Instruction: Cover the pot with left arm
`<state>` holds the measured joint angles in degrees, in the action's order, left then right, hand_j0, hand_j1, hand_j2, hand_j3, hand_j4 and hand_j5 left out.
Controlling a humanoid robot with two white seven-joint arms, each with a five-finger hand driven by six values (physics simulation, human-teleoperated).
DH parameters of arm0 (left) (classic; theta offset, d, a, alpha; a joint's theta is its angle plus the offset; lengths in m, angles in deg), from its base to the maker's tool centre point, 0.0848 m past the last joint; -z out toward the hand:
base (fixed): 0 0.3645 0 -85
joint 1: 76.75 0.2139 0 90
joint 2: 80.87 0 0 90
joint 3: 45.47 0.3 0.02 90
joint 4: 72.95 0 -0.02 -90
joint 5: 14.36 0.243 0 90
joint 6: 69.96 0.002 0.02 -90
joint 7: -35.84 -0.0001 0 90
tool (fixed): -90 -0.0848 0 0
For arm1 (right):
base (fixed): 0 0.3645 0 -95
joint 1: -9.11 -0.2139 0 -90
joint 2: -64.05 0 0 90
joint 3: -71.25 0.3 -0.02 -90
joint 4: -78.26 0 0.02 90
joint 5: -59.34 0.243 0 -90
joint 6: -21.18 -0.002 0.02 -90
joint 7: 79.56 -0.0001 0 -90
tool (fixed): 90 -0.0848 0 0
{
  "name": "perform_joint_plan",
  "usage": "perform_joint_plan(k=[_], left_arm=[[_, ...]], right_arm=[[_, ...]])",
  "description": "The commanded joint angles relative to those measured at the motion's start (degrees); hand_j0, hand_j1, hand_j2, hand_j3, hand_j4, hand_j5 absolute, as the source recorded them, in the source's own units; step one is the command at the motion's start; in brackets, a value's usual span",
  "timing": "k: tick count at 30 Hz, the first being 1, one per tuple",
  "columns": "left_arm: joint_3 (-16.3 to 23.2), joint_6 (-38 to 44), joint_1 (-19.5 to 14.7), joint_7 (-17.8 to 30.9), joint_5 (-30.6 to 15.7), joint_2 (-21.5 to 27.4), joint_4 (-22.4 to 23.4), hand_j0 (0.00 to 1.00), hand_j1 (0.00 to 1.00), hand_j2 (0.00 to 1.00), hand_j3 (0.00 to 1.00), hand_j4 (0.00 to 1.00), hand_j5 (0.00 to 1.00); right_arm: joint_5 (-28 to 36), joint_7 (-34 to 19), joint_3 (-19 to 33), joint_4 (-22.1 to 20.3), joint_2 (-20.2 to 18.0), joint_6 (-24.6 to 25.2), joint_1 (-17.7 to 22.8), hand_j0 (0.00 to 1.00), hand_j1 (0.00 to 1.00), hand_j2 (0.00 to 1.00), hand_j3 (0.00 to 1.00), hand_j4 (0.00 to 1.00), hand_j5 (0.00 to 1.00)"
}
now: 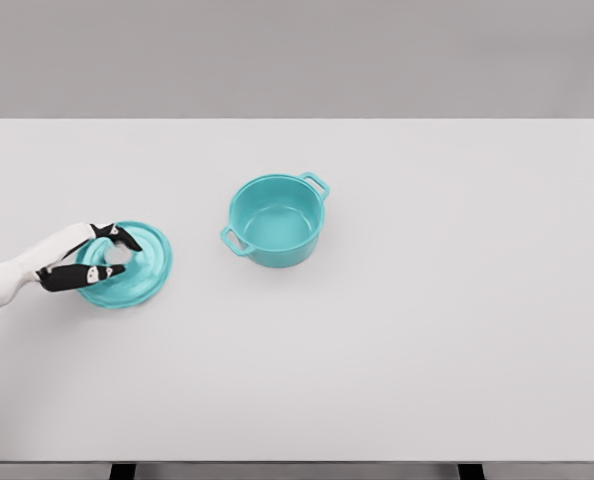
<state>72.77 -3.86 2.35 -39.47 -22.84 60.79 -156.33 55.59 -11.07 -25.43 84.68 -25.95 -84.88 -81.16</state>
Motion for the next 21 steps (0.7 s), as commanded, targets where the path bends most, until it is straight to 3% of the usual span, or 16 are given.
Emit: perform_joint_plan(k=[1, 21], left_arm=[[0.0, 0.7, 0.0, 0.0, -0.2, 0.1, -1.2, 0.54, 0.54, 0.54, 0.54, 0.54, 0.54], [0.1, 1.7, -2.7, 0.5, 0.0, 0.4, -4.7, 0.54, 0.54, 0.54, 0.54, 0.54, 0.54]], right_arm=[[0.0, 0.0, 0.0, 0.0, 0.0, 0.0, 0.0, 1.00, 1.00, 1.00, 1.00, 1.00, 1.00], [0.0, 0.0, 0.0, 0.0, 0.0, 0.0, 0.0, 1.00, 1.00, 1.00, 1.00, 1.00, 1.00]])
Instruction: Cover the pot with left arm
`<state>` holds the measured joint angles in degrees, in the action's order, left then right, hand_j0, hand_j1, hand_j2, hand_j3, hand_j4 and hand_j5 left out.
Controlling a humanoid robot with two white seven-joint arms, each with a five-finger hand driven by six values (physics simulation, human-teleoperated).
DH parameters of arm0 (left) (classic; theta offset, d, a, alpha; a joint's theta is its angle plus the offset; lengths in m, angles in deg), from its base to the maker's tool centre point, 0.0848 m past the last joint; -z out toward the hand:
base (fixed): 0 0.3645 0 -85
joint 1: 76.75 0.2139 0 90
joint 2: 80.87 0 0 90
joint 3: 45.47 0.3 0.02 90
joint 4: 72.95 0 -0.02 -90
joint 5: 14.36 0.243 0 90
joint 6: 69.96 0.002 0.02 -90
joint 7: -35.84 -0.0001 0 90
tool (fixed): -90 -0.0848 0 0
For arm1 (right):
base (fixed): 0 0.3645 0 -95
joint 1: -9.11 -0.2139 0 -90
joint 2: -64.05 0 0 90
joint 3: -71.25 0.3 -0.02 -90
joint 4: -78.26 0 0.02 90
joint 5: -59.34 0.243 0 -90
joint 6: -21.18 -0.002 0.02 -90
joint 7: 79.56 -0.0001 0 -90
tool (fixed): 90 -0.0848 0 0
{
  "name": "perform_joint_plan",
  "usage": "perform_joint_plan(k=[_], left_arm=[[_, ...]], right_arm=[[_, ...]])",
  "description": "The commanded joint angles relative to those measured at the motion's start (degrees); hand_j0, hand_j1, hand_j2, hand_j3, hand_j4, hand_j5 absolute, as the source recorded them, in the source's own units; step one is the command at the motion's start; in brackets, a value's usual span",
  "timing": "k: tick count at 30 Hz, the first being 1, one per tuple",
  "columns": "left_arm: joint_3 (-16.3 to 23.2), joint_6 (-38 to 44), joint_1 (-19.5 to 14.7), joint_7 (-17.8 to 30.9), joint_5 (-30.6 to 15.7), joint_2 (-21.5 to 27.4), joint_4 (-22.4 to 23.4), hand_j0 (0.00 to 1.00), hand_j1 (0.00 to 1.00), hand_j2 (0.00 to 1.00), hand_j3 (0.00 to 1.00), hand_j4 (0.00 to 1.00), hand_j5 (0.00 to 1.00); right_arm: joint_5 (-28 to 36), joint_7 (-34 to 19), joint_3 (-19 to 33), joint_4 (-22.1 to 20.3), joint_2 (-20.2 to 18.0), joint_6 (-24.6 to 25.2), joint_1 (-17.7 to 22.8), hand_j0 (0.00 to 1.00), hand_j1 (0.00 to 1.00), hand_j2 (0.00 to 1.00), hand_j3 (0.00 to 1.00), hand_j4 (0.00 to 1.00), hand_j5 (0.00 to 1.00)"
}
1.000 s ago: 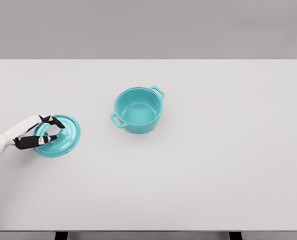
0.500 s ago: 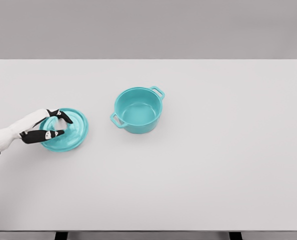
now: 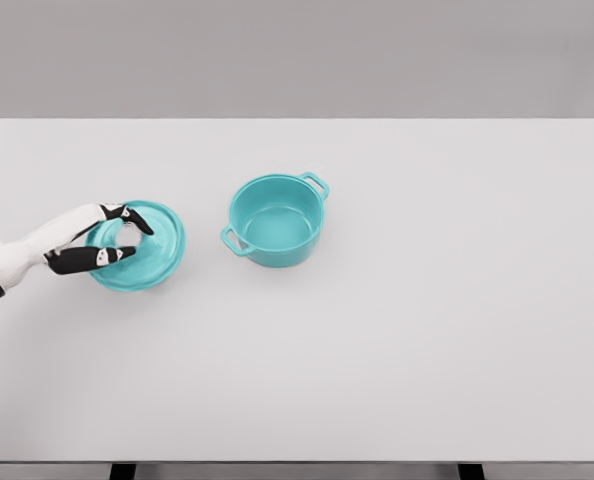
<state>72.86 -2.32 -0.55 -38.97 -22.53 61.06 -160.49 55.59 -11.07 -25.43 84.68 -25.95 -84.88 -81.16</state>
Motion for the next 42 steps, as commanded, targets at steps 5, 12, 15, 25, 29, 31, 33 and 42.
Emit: perform_joint_plan(k=[5, 12, 15, 25, 29, 31, 33, 42], left_arm=[[0.0, 0.6, -0.4, 0.2, -0.3, 0.1, -1.7, 0.54, 0.54, 0.54, 0.54, 0.54, 0.54], [2.2, 0.9, -3.3, 0.2, -0.4, 0.1, -3.0, 0.54, 0.54, 0.54, 0.54, 0.54, 0.54], [3.8, 1.0, -5.0, 0.2, -0.4, -0.1, -3.0, 0.54, 0.54, 0.54, 0.54, 0.54, 0.54], [6.7, 1.9, -9.2, 0.2, -0.4, -0.3, -3.1, 0.54, 0.54, 0.54, 0.54, 0.54, 0.54], [7.3, 1.9, -10.0, 0.2, -0.4, -0.3, -3.1, 0.54, 0.54, 0.54, 0.54, 0.54, 0.54], [8.1, 1.9, -10.9, 0.2, -0.4, -0.3, -3.3, 0.54, 0.54, 0.54, 0.54, 0.54, 0.54], [9.3, 2.5, -12.0, 0.2, -0.4, -0.3, -3.6, 0.54, 0.54, 0.54, 0.54, 0.54, 0.54], [10.7, 3.5, -14.1, 0.2, -0.5, -0.8, -4.2, 0.54, 0.54, 0.54, 0.54, 0.54, 0.54]], right_arm=[[0.0, 0.0, 0.0, 0.0, 0.0, 0.0, 0.0, 1.00, 1.00, 1.00, 1.00, 1.00, 1.00], [0.0, 0.0, 0.0, 0.0, 0.0, 0.0, 0.0, 1.00, 1.00, 1.00, 1.00, 1.00, 1.00], [0.0, 0.0, 0.0, 0.0, 0.0, 0.0, 0.0, 1.00, 1.00, 1.00, 1.00, 1.00, 1.00], [0.0, 0.0, 0.0, 0.0, 0.0, 0.0, 0.0, 1.00, 1.00, 1.00, 1.00, 1.00, 1.00], [0.0, 0.0, 0.0, 0.0, 0.0, 0.0, 0.0, 1.00, 1.00, 1.00, 1.00, 1.00, 1.00], [0.0, 0.0, 0.0, 0.0, 0.0, 0.0, 0.0, 1.00, 1.00, 1.00, 1.00, 1.00, 1.00], [0.0, 0.0, 0.0, 0.0, 0.0, 0.0, 0.0, 1.00, 1.00, 1.00, 1.00, 1.00, 1.00], [0.0, 0.0, 0.0, 0.0, 0.0, 0.0, 0.0, 1.00, 1.00, 1.00, 1.00, 1.00, 1.00]])
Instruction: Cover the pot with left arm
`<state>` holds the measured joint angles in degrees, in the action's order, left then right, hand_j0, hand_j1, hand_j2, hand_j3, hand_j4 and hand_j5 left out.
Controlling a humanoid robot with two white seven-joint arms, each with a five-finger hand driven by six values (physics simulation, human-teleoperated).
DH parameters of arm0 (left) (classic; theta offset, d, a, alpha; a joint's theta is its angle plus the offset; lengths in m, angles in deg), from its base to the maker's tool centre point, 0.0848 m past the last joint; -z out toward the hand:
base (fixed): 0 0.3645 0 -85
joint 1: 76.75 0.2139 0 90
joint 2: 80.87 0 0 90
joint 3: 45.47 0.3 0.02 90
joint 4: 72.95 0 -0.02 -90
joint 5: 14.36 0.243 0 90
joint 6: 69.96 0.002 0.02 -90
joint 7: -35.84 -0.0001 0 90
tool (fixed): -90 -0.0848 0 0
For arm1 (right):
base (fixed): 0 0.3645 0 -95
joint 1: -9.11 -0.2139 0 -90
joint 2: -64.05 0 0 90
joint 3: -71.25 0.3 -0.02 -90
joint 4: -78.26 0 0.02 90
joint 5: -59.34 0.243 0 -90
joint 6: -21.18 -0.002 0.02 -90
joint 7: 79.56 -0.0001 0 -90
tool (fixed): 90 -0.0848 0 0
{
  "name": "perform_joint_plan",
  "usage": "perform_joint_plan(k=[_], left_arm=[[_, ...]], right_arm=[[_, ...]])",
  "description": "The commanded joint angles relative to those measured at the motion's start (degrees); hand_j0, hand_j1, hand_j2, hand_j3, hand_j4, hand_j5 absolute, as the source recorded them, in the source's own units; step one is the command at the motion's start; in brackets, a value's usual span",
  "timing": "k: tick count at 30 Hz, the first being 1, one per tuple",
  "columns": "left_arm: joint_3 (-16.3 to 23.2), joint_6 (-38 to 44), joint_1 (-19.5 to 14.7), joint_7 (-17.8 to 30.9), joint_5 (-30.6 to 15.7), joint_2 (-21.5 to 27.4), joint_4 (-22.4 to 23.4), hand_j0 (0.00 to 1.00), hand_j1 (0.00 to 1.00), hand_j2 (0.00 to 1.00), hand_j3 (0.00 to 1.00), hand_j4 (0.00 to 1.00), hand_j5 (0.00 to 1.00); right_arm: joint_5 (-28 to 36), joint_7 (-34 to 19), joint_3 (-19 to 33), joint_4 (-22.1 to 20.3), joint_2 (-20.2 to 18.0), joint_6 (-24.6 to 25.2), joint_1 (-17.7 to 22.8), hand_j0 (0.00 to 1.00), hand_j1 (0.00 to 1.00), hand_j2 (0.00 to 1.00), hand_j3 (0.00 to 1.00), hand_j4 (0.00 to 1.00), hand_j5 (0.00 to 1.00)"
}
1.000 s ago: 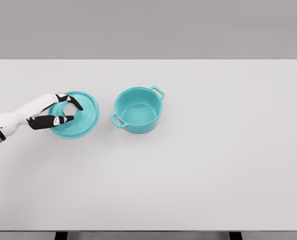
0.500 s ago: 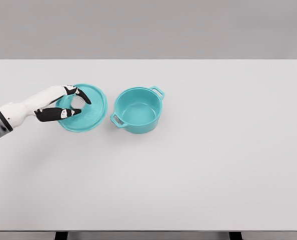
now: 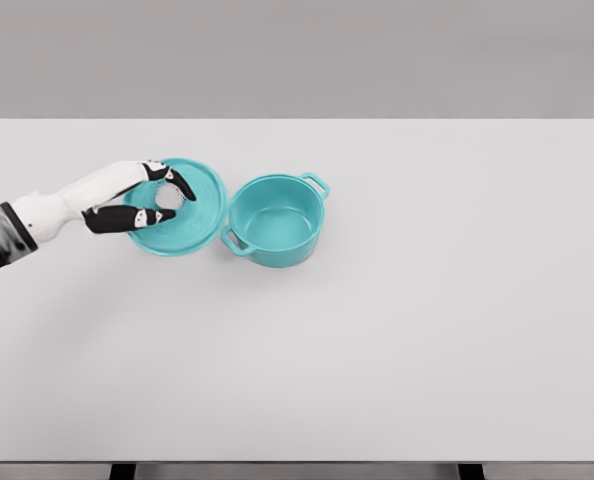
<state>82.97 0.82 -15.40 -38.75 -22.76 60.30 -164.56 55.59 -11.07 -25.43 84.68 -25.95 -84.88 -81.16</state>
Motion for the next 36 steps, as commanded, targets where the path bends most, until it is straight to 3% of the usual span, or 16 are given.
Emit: perform_joint_plan(k=[1, 21, 24, 36], left_arm=[[1.4, 0.3, -0.1, 0.0, -0.4, 0.0, -0.1, 0.54, 0.54, 0.54, 0.54, 0.54, 0.54], [1.8, 2.1, -2.1, 0.7, -0.1, -2.8, -0.1, 0.54, 0.54, 0.54, 0.54, 0.54, 0.54], [5.9, 2.8, -4.7, 0.6, -0.2, -3.0, 0.0, 0.54, 0.54, 0.54, 0.54, 0.54, 0.54], [6.2, 4.1, -5.8, 2.1, -0.1, -6.1, 1.4, 0.54, 0.54, 0.54, 0.54, 0.54, 0.54]], right_arm=[[0.0, 0.0, 0.0, 0.0, 0.0, 0.0, 0.0, 1.00, 1.00, 1.00, 1.00, 1.00, 1.00], [0.0, 0.0, 0.0, 0.0, 0.0, 0.0, 0.0, 1.00, 1.00, 1.00, 1.00, 1.00, 1.00], [0.0, 0.0, 0.0, 0.0, 0.0, 0.0, 0.0, 1.00, 1.00, 1.00, 1.00, 1.00, 1.00], [0.0, 0.0, 0.0, 0.0, 0.0, 0.0, 0.0, 1.00, 1.00, 1.00, 1.00, 1.00, 1.00]])
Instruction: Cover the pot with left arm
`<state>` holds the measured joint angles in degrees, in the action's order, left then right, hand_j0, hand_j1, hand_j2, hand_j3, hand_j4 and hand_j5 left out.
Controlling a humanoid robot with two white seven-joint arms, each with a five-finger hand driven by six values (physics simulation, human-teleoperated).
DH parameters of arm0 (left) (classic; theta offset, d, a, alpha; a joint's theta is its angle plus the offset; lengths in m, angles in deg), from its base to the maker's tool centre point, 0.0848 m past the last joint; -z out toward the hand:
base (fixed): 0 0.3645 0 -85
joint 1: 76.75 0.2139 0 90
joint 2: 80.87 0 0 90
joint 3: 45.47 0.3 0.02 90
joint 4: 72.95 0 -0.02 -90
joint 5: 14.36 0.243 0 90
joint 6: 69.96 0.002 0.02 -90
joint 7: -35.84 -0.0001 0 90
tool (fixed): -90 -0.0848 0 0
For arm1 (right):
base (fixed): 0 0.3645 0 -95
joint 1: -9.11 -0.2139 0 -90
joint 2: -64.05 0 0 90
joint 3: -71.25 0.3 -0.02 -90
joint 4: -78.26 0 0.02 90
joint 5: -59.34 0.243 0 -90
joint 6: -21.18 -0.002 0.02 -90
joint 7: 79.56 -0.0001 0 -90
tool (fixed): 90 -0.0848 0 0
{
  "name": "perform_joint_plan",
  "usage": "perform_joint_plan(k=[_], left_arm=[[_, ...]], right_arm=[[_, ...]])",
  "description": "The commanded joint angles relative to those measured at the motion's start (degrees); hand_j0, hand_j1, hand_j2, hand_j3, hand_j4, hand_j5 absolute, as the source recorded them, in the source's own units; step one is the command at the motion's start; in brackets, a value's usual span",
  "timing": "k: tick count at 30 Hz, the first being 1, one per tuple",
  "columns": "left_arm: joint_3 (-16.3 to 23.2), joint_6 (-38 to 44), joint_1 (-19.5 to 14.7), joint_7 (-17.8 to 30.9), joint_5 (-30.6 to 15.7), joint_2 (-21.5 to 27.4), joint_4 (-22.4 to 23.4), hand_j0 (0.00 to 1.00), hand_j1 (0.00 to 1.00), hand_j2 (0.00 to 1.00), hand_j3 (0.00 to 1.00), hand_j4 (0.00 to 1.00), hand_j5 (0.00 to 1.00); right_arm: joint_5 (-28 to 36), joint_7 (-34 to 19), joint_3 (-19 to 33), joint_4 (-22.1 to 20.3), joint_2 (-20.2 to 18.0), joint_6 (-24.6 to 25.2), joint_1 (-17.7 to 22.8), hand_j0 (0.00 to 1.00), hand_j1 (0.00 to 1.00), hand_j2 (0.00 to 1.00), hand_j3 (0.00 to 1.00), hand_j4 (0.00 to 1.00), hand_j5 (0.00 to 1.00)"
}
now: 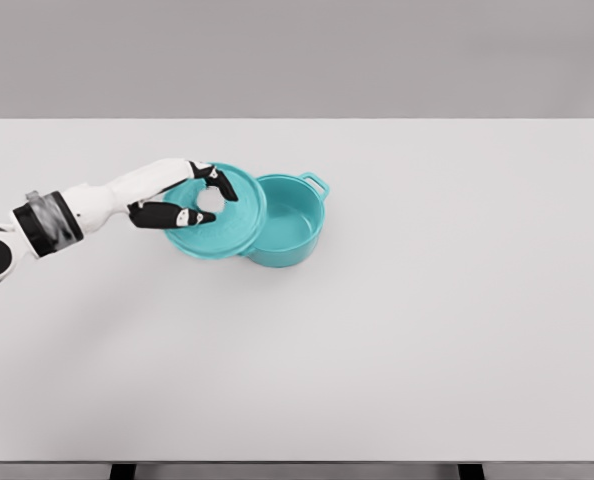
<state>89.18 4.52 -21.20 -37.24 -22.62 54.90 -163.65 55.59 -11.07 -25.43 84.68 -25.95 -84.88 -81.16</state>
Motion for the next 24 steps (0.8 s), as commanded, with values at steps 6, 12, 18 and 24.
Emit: perform_joint_plan(k=[6, 12, 18, 24], left_arm=[[0.0, 0.4, -0.7, 1.1, -0.2, -2.1, 1.7, 0.54, 0.54, 0.54, 0.54, 0.54, 0.54], [0.0, 0.4, -1.8, 1.2, -0.1, -3.2, 3.2, 0.54, 0.54, 0.54, 0.54, 0.54, 0.54], [0.0, 0.4, -2.3, 1.2, 0.5, -5.4, 4.3, 0.54, 0.54, 0.54, 0.54, 0.54, 0.54], [0.1, 0.4, -2.8, 1.5, 1.8, -8.2, 6.6, 0.54, 0.54, 0.54, 0.54, 0.54, 0.54]], right_arm=[[0.0, 0.0, 0.0, 0.0, 0.0, 0.0, 0.0, 1.00, 1.00, 1.00, 1.00, 1.00, 1.00], [0.0, 0.0, 0.0, 0.0, 0.0, 0.0, 0.0, 1.00, 1.00, 1.00, 1.00, 1.00, 1.00], [0.0, 0.0, 0.0, 0.0, 0.0, 0.0, 0.0, 1.00, 1.00, 1.00, 1.00, 1.00, 1.00], [0.0, 0.0, 0.0, 0.0, 0.0, 0.0, 0.0, 1.00, 1.00, 1.00, 1.00, 1.00, 1.00]])
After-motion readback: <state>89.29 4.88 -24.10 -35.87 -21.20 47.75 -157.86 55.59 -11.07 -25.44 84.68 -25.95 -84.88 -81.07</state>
